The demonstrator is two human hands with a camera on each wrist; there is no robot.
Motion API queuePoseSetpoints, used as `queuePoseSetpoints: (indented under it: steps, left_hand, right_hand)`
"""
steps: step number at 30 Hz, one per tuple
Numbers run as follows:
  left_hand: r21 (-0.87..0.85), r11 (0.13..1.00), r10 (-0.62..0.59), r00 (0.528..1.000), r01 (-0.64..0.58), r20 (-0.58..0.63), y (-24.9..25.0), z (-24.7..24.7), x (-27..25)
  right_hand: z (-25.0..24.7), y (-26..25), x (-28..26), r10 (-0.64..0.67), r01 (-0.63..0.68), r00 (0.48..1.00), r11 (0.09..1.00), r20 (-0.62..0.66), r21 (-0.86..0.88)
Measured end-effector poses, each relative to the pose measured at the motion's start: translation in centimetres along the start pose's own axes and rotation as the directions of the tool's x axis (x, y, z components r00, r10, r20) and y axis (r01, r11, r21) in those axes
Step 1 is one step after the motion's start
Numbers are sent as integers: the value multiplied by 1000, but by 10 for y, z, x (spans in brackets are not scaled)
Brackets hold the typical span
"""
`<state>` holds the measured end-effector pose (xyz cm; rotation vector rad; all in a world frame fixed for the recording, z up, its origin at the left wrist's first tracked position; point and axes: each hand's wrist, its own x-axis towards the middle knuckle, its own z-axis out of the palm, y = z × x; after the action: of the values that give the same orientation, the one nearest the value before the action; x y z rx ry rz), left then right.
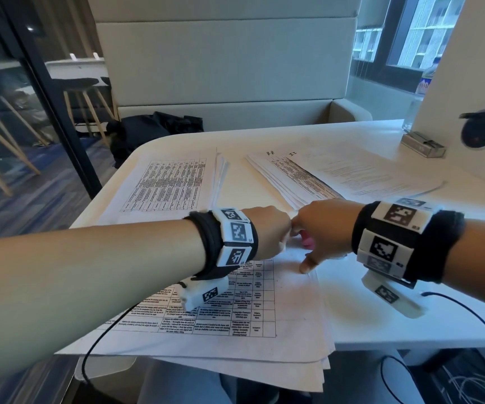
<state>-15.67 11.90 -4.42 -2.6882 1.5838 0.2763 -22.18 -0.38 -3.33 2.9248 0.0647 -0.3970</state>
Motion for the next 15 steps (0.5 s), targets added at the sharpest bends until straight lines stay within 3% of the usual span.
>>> queuePoseSetpoints:
  steps: [7,12,15]
  left_hand:
    - [-123,990,71,997,-71,-2,-10,-19,-2]
    - [48,988,148,988,-150,38,-6,-18,-1]
    - [64,988,140,990,-142,37,-1,-17,2]
  right_hand:
    - [-2,-1,0,10,-10,1000,1000,21,-7]
    - [-3,-2,-1,5,-5,1000,1000,11,9]
    - [-3,-1,-2,-7,6,1000,1000,12,23]
